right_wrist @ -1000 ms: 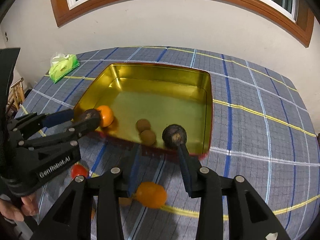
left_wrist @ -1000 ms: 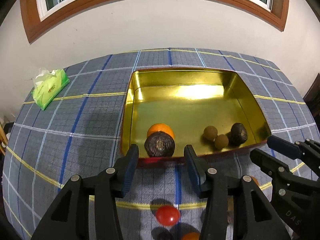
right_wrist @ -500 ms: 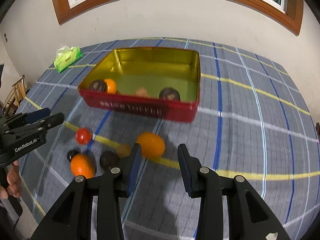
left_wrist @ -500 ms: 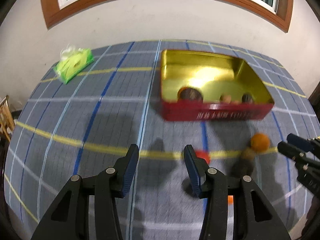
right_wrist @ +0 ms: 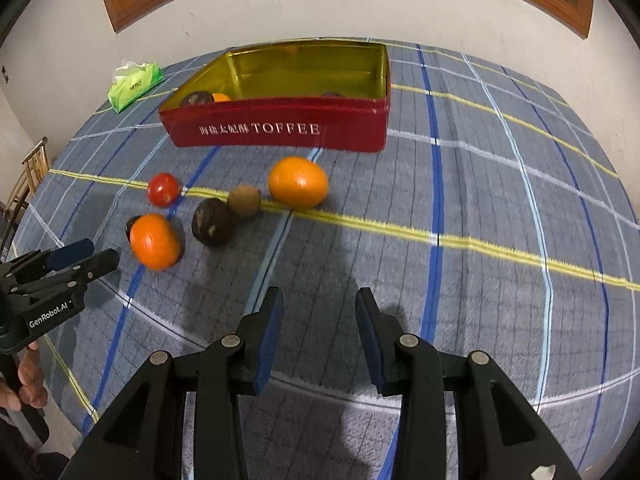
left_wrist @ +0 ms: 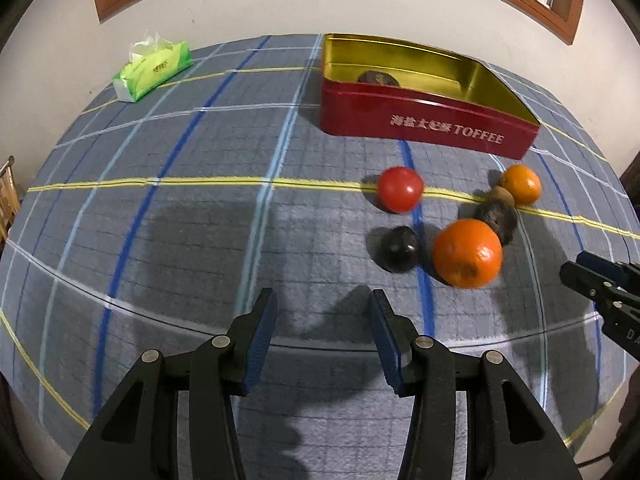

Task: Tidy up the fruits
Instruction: 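Move both open grippers back toward the fruits on the cloth, then close the left gripper on the dark plum while the right gripper grasps the large orange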

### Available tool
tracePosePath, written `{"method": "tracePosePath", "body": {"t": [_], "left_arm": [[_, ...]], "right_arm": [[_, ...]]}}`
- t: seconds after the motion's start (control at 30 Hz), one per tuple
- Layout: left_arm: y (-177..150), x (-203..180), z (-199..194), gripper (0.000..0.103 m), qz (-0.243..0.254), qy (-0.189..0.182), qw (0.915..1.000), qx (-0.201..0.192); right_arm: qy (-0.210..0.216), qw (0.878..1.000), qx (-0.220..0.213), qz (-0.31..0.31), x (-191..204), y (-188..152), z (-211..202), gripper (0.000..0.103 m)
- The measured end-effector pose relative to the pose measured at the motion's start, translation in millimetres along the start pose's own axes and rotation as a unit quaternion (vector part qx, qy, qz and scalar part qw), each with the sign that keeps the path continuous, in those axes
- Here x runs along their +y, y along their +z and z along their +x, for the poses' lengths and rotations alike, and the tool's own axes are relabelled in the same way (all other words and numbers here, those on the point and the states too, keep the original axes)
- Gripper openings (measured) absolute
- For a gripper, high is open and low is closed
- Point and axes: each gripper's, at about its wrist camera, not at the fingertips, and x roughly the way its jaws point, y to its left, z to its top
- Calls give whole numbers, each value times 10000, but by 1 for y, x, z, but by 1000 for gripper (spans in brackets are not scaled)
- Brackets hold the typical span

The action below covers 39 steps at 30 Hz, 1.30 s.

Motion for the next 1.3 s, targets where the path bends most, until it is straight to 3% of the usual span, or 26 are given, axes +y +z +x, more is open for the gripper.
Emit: {"method": "tracePosePath", "body": {"t": [0.57, 1.03, 1.3], "left_arm": [[12, -26, 10, 48, 160, -222, 9995, -151], [22, -26, 20, 48, 235, -186, 9991, -291], [20, -26, 16, 31, 350, -304, 9983, -351]], "right_arm": [[85, 9999, 71, 59, 2, -1, 11, 36], [-5, 10000, 22, -15, 1, 14, 20, 36], [-47, 9999, -1, -116, 4, 28, 29, 40]]}}
